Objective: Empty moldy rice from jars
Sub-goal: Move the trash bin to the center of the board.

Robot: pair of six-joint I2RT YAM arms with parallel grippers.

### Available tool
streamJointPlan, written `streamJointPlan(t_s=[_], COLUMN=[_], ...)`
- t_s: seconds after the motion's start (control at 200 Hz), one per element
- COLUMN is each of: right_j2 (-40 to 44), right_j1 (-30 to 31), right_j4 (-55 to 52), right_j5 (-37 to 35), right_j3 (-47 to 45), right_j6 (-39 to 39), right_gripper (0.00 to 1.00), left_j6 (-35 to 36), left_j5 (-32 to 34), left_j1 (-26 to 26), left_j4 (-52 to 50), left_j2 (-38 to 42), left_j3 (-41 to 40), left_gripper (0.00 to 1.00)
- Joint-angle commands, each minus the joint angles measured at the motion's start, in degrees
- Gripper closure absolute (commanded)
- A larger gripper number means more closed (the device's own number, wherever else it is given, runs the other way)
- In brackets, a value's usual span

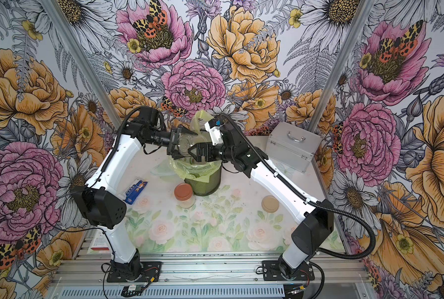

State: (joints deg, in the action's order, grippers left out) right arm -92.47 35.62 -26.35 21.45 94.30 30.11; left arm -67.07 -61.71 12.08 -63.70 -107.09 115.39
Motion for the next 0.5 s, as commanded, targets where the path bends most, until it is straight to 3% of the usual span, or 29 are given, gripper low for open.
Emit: streamJointPlan(t_s=[0.0,0.23,0.495], right_j2=[-1.1,-1.7,-2.4], right_j1=[-2.1,-3.8,-6.6], right_j4=[4.9,8.5,21.3], right_j5=[1.4,5.8,14.2], right_j3=[-0.9,-2.8,-8.2], right_j6=[0.2,1.0,7.7], right_gripper=[0.0,0.0,0.0], left_j6=[1.0,0.0,-1.0], left_j5=[-5.7,-7.1,-7.9], left_j1=[-0.6,-2.0,-2.3], left_j4=[0.4,0.4,0.4], left_j2=[0.1,-1.5,-1.4], left_j3=[1.7,6.0,7.2], left_gripper=[1.0,1.0,1.0])
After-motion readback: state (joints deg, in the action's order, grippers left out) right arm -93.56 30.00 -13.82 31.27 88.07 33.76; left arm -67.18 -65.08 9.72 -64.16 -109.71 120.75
